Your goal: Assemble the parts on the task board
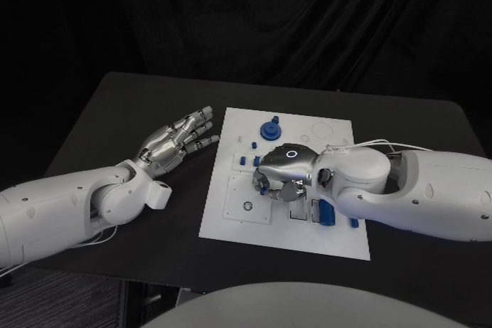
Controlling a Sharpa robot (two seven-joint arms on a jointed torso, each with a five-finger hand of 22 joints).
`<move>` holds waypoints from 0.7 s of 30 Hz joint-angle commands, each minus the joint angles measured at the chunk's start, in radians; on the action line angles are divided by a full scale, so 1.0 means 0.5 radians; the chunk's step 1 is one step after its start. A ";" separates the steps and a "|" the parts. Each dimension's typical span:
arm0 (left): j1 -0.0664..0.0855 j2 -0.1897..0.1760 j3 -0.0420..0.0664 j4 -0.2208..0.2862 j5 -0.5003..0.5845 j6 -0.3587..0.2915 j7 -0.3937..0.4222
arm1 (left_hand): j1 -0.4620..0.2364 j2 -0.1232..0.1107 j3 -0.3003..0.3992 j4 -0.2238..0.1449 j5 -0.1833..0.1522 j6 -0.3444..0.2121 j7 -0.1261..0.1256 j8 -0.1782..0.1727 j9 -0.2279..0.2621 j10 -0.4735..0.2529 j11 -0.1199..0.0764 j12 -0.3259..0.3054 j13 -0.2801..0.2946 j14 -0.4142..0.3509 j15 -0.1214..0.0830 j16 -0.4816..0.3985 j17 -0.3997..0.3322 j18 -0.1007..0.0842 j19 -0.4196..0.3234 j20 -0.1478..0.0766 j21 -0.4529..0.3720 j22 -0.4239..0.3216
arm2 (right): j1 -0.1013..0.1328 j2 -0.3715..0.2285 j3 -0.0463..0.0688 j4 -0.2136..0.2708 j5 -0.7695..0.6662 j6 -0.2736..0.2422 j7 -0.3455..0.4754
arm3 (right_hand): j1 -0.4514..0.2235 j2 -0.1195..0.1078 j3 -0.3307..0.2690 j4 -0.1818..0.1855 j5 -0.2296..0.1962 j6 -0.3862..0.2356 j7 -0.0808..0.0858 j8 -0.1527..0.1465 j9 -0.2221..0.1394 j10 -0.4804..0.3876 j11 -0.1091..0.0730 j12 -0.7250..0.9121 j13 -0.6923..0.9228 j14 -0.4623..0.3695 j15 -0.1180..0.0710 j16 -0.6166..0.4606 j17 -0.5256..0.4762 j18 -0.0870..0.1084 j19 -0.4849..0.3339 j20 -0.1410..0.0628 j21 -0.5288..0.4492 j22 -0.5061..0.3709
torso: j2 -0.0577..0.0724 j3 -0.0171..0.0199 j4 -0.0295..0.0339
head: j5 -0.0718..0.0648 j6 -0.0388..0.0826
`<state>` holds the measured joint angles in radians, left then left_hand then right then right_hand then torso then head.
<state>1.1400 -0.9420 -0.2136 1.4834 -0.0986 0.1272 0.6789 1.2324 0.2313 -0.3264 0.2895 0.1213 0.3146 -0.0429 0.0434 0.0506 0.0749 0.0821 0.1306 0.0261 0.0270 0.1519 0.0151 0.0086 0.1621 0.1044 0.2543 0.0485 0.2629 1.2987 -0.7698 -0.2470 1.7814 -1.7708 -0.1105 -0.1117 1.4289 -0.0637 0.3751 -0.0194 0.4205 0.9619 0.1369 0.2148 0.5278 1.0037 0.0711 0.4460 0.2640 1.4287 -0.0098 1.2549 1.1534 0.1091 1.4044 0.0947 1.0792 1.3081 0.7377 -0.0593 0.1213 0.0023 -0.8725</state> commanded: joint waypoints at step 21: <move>-0.008 0.005 0.002 -0.001 0.011 0.035 0.147 | 0.036 0.015 0.020 0.000 0.060 -0.015 0.002 -0.010 -0.004 -0.005 0.015 -0.008 0.000 0.001 0.024 0.000 0.001 0.021 0.007 0.016 0.006 0.003 | -0.015 -0.004 0.000 -0.011 -0.017 0.068 -0.014 | 0.003 -0.012 0.016 -0.008 0.009 -0.007 -0.001 -0.002 0.002 0.017 -0.004 0.001 0.004 0.002 0.001 -0.019 -0.013 -0.026 -0.004 -0.004 -0.029 0.274 | 0.001 0.0000 0.000 | 0.010 0.000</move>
<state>1.1377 -0.9414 -0.2137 1.4817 -0.0983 0.1308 0.6789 1.2403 0.2390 -0.3206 0.2896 0.1481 0.3146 -0.0429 0.0434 0.0496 0.0749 0.0821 0.1306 0.0261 0.0273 0.1594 0.0151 0.0085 0.1622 0.1079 0.2578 0.0485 0.2638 1.2937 -0.7701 -0.2461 1.7746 -1.7711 -0.0975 -0.1117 1.4289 -0.0637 0.3779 -0.0223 0.4203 0.9602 0.1352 0.2118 0.5280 1.0079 0.0679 0.4441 0.2651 1.4287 -0.0098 1.2504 1.1476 0.1091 1.4044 0.0947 1.0712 1.3079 0.7378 -0.0593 0.1215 0.0064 -0.8725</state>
